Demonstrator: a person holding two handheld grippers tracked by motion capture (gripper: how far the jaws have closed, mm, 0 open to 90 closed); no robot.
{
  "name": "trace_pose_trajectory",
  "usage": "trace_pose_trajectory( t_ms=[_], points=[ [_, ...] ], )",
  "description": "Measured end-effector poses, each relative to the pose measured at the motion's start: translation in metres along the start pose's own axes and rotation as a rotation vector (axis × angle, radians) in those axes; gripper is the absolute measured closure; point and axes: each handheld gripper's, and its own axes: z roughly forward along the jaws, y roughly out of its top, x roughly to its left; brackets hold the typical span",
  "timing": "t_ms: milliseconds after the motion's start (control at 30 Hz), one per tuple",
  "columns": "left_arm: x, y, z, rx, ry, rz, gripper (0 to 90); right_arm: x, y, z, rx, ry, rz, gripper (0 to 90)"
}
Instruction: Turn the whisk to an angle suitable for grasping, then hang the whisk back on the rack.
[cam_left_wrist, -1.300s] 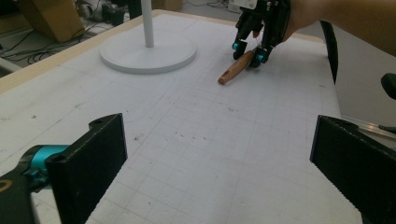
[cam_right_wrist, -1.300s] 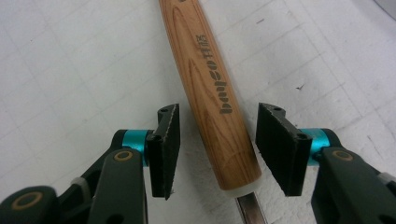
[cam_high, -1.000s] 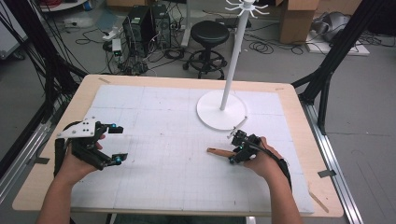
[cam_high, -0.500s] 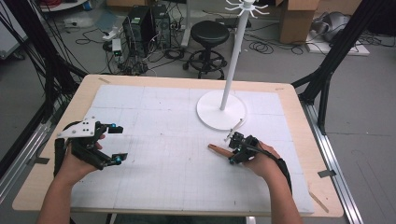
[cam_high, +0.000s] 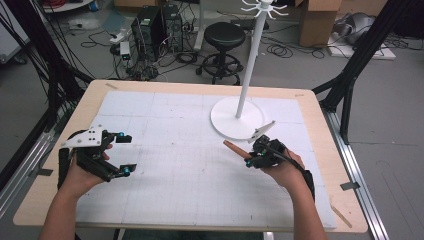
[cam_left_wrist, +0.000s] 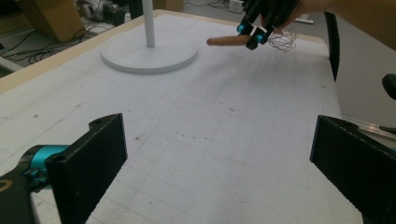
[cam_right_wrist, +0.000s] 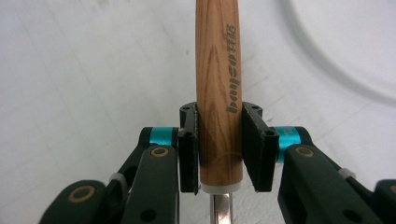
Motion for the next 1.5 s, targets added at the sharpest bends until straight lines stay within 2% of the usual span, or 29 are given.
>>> trace_pose_trajectory(
  t_ms=[167, 367, 433, 467, 500, 700, 733, 900, 1100, 1267, 1300, 1333, 1367, 1433, 1467, 1500],
  points=[
    [0.000, 0.000, 0.000, -0.004, 0.002, -0.001, 4.4, 0.000, 0.003, -0.023, -0.132, 0.005, 0.007, 69.9],
    [0.000, 0.000, -0.001, -0.010, 0.002, -0.003, 4.4, -0.001, 0.009, -0.040, -0.192, -0.019, -0.007, 69.9],
    [0.000, 0.000, -0.001, -0.013, 0.000, -0.003, 4.4, -0.002, 0.011, -0.049, -0.248, -0.016, -0.006, 69.9],
    [0.000, 0.000, -0.001, -0.013, 0.000, -0.004, 4.4, -0.002, 0.011, -0.049, -0.248, -0.016, -0.006, 69.9],
    [0.000, 0.000, -0.001, -0.017, -0.001, -0.008, 4.4, -0.003, 0.011, -0.056, -0.292, -0.019, -0.001, 69.9],
    [0.000, 0.000, -0.001, -0.012, 0.000, -0.002, 4.4, -0.007, 0.007, -0.064, -0.319, -0.037, 0.015, 69.9],
    [0.000, 0.000, -0.001, -0.014, -0.001, -0.003, 4.4, -0.009, 0.005, -0.067, -0.341, -0.045, 0.023, 69.9],
    [0.001, 0.000, 0.000, -0.017, -0.004, -0.006, 4.4, -0.014, 0.004, -0.076, -0.381, -0.061, 0.032, 69.9],
    [0.006, -0.001, 0.000, -0.022, -0.006, -0.025, 4.4, -0.017, 0.009, -0.083, -0.393, -0.090, 0.037, 69.9],
    [0.004, 0.000, 0.000, -0.023, -0.003, -0.016, 4.4, -0.022, 0.012, -0.092, -0.476, -0.104, 0.055, 69.9],
    [0.003, 0.000, 0.001, -0.016, -0.001, -0.014, 4.4, -0.024, 0.012, -0.097, -0.521, -0.110, 0.067, 69.9],
    [0.003, 0.000, 0.001, -0.016, -0.001, -0.012, 4.4, -0.024, 0.012, -0.097, -0.521, -0.110, 0.067, 69.9],
    [0.003, 0.001, 0.001, -0.016, -0.002, -0.009, 4.4, -0.028, 0.012, -0.102, -0.553, -0.123, 0.075, 69.9],
    [0.002, 0.001, 0.000, -0.015, 0.000, -0.009, 4.4, -0.029, 0.012, -0.104, -0.560, -0.129, 0.086, 69.9],
    [0.002, 0.001, 0.001, -0.020, 0.002, -0.013, 4.4, -0.032, 0.013, -0.112, -0.594, -0.148, 0.100, 69.9],
    [0.001, 0.001, 0.001, -0.020, 0.002, -0.013, 4.4, -0.032, 0.013, -0.112, -0.594, -0.148, 0.100, 69.9]
  ],
)
